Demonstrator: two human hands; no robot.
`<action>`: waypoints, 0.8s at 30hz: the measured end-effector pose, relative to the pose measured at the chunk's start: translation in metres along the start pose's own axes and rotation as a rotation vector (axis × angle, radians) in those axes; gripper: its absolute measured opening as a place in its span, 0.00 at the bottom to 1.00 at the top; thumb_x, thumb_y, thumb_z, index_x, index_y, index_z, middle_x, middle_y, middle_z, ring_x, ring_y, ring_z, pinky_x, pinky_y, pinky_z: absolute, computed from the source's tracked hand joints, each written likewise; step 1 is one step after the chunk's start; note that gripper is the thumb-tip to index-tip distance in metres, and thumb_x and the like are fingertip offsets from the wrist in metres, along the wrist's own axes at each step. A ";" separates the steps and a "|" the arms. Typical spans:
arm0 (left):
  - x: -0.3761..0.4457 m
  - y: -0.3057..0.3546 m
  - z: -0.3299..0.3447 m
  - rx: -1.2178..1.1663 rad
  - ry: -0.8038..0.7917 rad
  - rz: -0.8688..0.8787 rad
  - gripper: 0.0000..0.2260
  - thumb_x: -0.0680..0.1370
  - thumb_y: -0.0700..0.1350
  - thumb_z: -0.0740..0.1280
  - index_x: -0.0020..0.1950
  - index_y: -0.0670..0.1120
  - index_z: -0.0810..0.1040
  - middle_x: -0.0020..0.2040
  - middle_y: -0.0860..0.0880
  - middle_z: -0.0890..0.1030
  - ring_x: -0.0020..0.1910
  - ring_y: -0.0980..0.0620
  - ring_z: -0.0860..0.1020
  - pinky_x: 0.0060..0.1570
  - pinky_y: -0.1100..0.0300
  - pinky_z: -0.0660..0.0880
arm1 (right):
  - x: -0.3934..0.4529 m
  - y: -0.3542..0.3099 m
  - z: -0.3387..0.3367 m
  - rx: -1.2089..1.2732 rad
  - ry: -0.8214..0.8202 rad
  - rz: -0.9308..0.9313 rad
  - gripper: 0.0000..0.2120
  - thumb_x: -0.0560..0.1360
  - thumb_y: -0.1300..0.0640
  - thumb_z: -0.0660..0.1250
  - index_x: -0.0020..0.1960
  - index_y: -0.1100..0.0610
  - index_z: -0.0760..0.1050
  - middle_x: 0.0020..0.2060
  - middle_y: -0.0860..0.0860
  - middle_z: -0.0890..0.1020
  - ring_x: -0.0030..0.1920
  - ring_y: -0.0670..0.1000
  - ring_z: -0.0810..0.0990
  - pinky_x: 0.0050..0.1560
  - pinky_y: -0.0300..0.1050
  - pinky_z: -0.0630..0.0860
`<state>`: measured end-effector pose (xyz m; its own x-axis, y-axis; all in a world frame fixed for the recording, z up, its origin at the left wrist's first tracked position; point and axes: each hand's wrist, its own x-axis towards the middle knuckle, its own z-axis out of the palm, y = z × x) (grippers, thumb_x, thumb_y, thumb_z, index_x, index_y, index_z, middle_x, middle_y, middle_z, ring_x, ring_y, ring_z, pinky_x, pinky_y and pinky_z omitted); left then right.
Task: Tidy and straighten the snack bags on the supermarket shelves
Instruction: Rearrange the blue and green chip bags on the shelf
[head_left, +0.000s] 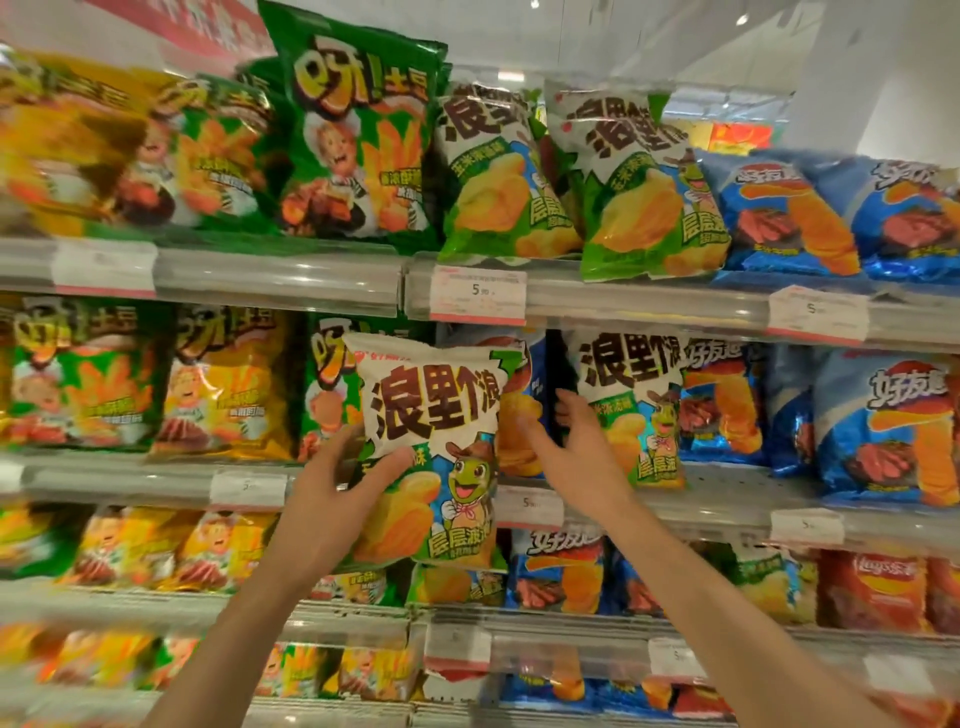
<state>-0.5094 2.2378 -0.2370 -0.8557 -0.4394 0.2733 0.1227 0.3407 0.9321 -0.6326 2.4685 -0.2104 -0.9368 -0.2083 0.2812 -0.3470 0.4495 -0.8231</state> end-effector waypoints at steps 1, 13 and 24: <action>0.000 -0.002 -0.004 0.007 0.010 0.004 0.16 0.70 0.67 0.72 0.56 0.73 0.75 0.51 0.77 0.78 0.53 0.70 0.79 0.46 0.65 0.76 | 0.003 -0.001 0.005 -0.010 -0.032 0.019 0.40 0.78 0.40 0.68 0.82 0.56 0.57 0.76 0.53 0.69 0.74 0.51 0.70 0.70 0.44 0.68; 0.001 -0.003 -0.037 0.015 0.158 -0.026 0.35 0.70 0.71 0.72 0.72 0.57 0.73 0.65 0.53 0.79 0.60 0.49 0.80 0.52 0.51 0.81 | 0.037 -0.012 0.005 0.151 0.027 0.056 0.29 0.77 0.40 0.71 0.71 0.54 0.70 0.53 0.41 0.80 0.50 0.41 0.78 0.49 0.37 0.75; 0.001 -0.001 -0.041 -0.011 0.200 -0.010 0.21 0.70 0.68 0.69 0.60 0.65 0.73 0.54 0.62 0.77 0.56 0.51 0.79 0.43 0.59 0.76 | 0.017 0.005 -0.018 0.246 -0.011 0.110 0.34 0.77 0.36 0.69 0.76 0.52 0.68 0.63 0.46 0.80 0.60 0.49 0.78 0.64 0.49 0.76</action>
<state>-0.4899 2.2032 -0.2281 -0.7404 -0.5994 0.3043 0.1208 0.3266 0.9374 -0.6513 2.4828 -0.2003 -0.9673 -0.1797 0.1792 -0.2204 0.2453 -0.9441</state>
